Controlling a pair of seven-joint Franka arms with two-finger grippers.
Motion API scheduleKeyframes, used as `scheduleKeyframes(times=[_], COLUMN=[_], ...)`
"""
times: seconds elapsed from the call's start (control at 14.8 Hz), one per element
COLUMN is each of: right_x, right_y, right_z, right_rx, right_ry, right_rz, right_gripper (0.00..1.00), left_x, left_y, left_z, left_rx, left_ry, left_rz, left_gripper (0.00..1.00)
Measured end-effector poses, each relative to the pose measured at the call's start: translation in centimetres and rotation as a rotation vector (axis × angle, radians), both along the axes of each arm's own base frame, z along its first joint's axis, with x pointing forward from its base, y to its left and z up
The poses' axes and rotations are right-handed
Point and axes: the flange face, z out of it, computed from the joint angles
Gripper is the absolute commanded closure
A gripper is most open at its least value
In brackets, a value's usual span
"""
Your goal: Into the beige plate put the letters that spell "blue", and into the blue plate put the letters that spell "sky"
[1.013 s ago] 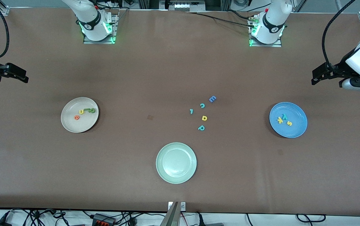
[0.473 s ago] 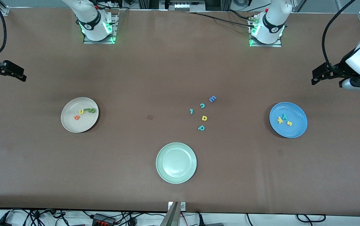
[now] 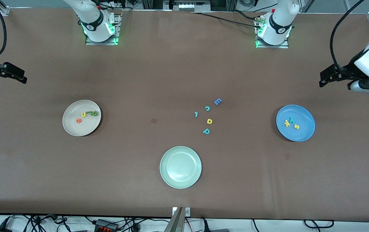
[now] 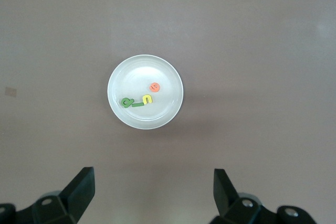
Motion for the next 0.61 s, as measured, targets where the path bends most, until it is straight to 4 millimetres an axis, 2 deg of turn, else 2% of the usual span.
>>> scheduleKeyframes(times=[0.61], right_x=[-0.05], right_y=[-0.55], right_z=[0.0], right_rx=[-0.001], right_ry=[0.0], right_rz=[-0.01], right_gripper=[0.0], left_x=[0.0], left_y=[0.0], left_z=[0.0], left_rx=[0.0], left_ry=[0.0], left_rz=[0.0], left_gripper=[0.0])
